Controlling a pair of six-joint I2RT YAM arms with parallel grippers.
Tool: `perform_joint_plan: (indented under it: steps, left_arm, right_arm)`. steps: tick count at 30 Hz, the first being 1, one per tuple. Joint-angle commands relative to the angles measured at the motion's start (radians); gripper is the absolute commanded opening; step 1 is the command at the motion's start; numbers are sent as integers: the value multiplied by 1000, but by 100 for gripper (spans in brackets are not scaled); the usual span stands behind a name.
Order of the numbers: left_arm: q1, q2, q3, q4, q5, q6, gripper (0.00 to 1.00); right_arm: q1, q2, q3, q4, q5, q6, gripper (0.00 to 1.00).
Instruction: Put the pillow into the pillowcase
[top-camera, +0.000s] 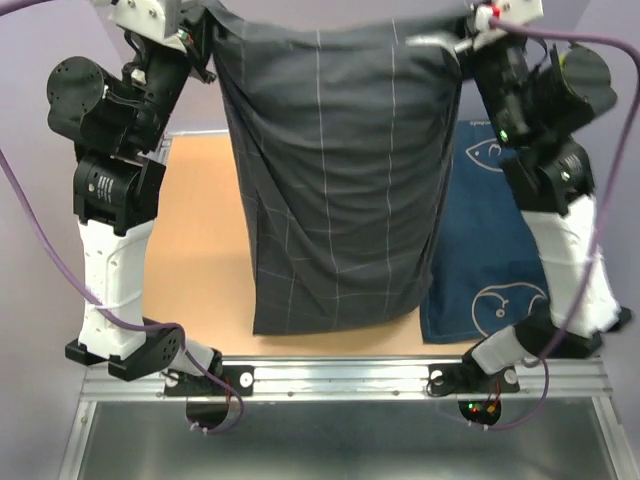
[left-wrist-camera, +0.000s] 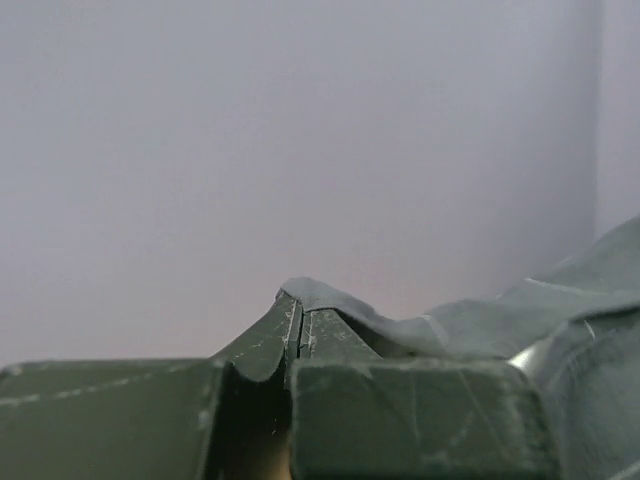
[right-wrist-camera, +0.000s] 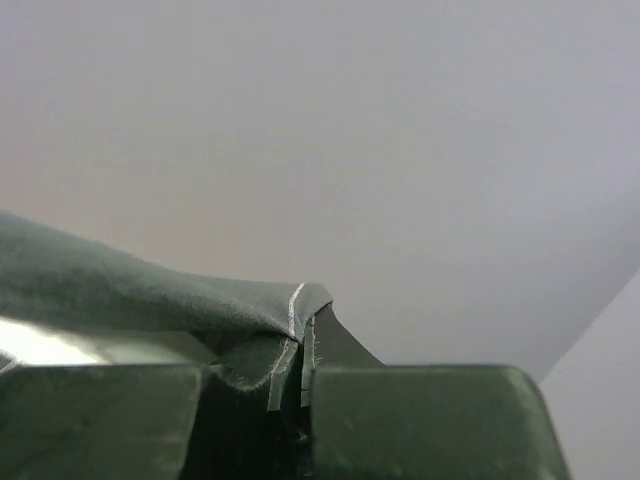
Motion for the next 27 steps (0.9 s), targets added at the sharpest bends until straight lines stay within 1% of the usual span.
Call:
perform_joint_plan:
  steps: [1,2,3,4,5,6,7,8,9,10,11,12,13,14,15,16,17,18,19,20,21,22,23,24,25,26,27]
  left_arm:
    - [13,-30,184,217,-151,49,0]
    - [13,-89,110,229,-137,57,0]
    - [13,-115,-70,229,-76,56,0]
    - [13,-138,-132,202,-44,72,0]
    - [13,-140,-163,209,-42,77,0]
    - [13,-137,-154,229,-138,62,0]
    - [21,-129,-112,273,-174,48,0]
    - [22,-119,-61,310,-185,49,0]
    - [22,-128,-9,338,-230,42,0]
    - [22,-145,-21,373,-232,33,0]
    - [22,-183,-45,399,-226,26,0]
    - [22,-197,-112,378,-199,19,0]
    - [22,-209,-158,341,-168,-3,0]
    - [22,-217,-204,218,-144,-51,0]
    - [22,-217,-295,141,-70,-58,0]
    - [21,-218,-344,25,-47,-88,0]
    - [22,-199,-384,-43,-24,-117,0]
    - [22,-176,-360,-118,16,-98,0]
    - [22,-159,-310,-174,-10,-87,0]
    - [24,-148,-264,-144,-57,-86,0]
    - [35,-158,-202,-94,-130,-63,0]
    - [35,-171,-188,-43,-149,-47,0]
    - [35,-195,-205,37,-165,-41,0]
    - [35,-200,-225,48,-142,-58,0]
    - [35,-191,-231,25,-92,-50,0]
    - [35,-139,-216,-93,-50,-38,0]
    - [35,-116,-155,-111,-123,-37,0]
  right_arm:
    - [-9,148,462,196,80,-144,1]
    - [-9,131,379,195,84,-135,1]
    - [-9,81,249,190,69,-111,1]
    - [-7,-30,-54,192,-8,-121,0]
    - [-9,-72,-135,213,-17,-163,1]
    - [-9,-82,-148,276,1,-178,1]
    - [-9,-5,-52,305,17,-149,1]
    - [-9,60,242,305,85,-146,0]
    - [-9,118,410,305,106,-152,1]
    - [-9,161,500,304,123,-152,1]
    - [-9,147,512,305,139,-152,1]
    - [-7,78,261,305,159,-157,1]
    - [-9,1,82,301,152,-161,1]
    - [-9,-71,-114,264,134,-114,1]
    - [-9,-153,-266,171,88,-80,1]
    - [-9,-157,-284,-71,68,37,1]
    - [-9,-141,-284,-145,99,87,1]
    - [-9,-130,-265,-194,115,82,0]
    - [-9,-108,-128,-183,139,25,1]
    - [-9,-75,-14,-160,175,6,1]
    - [-9,33,156,-153,227,-12,1]
    - [-9,75,391,-155,242,-29,0]
    - [-9,91,421,-156,271,-25,0]
    - [-9,71,339,-159,282,-23,1]
    - [-9,-43,187,-170,278,-42,1]
    - [-9,-120,-158,-158,250,-55,0]
    - [-9,-166,-251,-99,223,-89,1]
